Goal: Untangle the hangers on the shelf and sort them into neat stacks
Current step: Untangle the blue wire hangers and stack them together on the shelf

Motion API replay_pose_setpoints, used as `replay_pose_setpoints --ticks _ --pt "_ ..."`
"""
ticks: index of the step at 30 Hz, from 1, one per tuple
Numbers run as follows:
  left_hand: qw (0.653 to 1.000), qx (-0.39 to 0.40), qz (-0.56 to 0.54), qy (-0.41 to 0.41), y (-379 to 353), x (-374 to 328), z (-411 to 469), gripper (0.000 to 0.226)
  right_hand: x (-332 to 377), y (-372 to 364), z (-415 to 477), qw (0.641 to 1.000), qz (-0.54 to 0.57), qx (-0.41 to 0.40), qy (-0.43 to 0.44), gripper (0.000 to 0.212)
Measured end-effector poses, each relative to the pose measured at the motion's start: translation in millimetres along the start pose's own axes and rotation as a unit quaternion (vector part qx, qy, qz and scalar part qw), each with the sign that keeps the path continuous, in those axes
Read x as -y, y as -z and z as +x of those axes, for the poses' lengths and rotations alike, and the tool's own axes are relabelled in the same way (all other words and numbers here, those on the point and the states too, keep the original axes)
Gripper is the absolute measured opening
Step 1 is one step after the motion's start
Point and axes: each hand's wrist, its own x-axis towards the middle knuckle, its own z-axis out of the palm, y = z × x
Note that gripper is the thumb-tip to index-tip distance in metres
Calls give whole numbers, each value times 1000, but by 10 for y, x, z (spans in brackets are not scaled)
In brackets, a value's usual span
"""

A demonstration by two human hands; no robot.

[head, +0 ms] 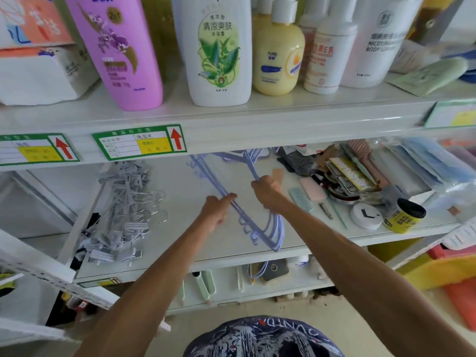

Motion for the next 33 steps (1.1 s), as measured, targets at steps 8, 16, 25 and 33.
replay_pose_setpoints --ticks 8,16,25,33 --pt "847 -207 341 -352 479 -314 40 107 -436 656 -250 976 -161 -3 144 29" --pt "712 -266 504 -410 312 -461 48 74 -812 779 -126 951 -229 -38 205 19" --pt "778 -114 477 -391 247 -353 195 14 -823 767 -27 929 -310 -71 191 25" --pt "789 -155 468 -366 -229 -453 71 30 -568 397 54 932 -291 -151 156 18"
